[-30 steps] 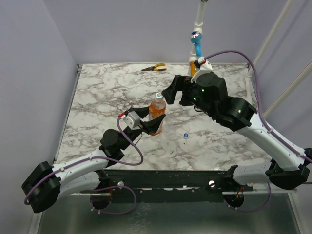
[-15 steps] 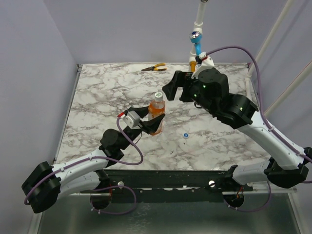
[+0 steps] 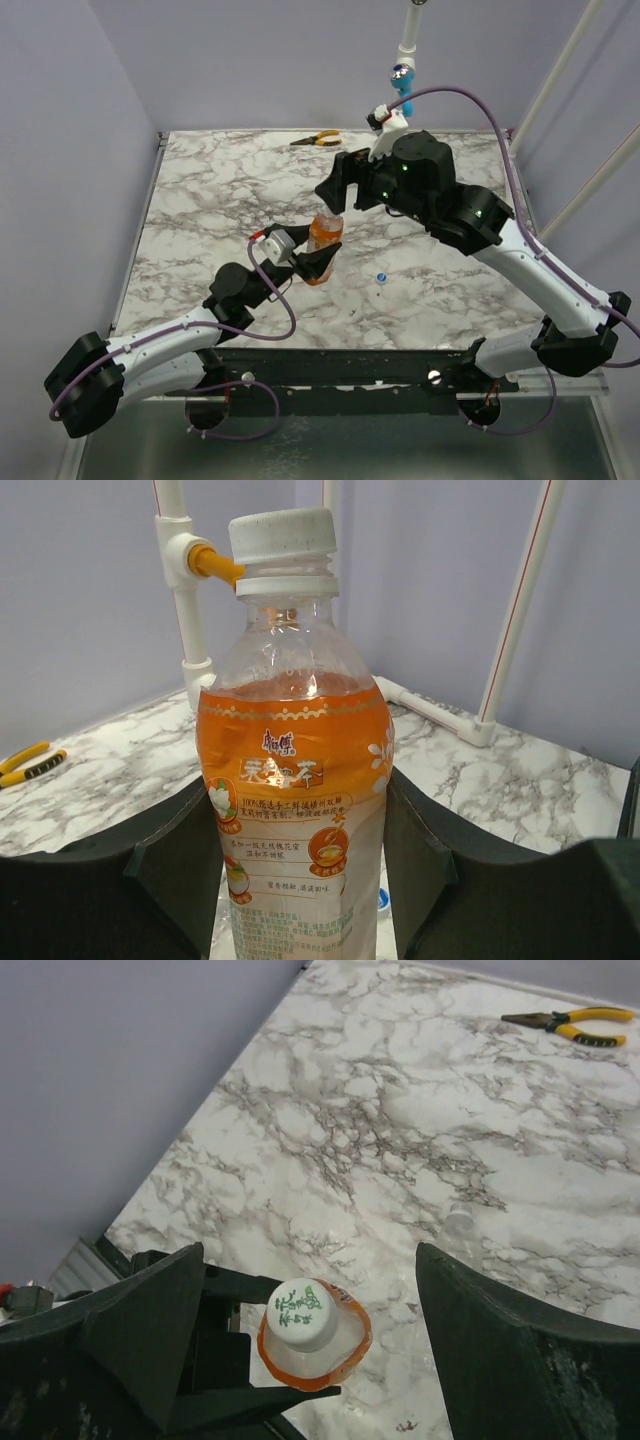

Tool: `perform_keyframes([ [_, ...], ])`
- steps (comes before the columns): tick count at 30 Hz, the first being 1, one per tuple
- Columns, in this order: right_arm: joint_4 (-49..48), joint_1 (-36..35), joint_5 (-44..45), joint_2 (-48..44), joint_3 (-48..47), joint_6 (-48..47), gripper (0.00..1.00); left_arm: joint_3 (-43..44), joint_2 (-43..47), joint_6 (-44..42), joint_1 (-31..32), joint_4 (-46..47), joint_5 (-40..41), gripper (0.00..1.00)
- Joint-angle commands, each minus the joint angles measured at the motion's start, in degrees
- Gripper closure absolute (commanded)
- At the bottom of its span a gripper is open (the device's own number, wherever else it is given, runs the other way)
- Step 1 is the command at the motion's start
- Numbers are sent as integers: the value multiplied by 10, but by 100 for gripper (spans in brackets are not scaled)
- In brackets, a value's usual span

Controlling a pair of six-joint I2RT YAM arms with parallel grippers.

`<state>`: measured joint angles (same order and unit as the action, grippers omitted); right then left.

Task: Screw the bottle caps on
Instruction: Screw the bottle cap onto the plastic bottle.

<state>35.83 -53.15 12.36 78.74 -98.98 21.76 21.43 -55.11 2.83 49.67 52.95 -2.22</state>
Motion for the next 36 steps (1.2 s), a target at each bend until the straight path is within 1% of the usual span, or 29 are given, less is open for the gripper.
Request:
perform_keyframes([
  [1, 6, 0, -65, 13, 9, -38, 11, 17, 13, 10, -1, -23, -30, 66],
  [8, -12, -1, -75, 5, 45, -27, 14, 25, 7, 11, -1, -24, -31, 66],
  [16, -20, 0, -60, -1, 60, -20, 27, 31, 4, 9, -1, -25, -30, 66],
  [19, -22, 0, -54, -2, 60, -19, 28, 30, 3, 9, 0, -25, -32, 66],
  [26, -24, -1, -42, -6, 49, -21, 29, 28, -2, 12, -1, -26, -31, 66],
  [32, -21, -4, -37, -3, 49, -21, 36, 28, -2, 13, -1, -26, -29, 66],
  [36, -17, -8, -32, -2, 48, -21, 38, 28, -2, 12, -1, -26, -28, 66],
])
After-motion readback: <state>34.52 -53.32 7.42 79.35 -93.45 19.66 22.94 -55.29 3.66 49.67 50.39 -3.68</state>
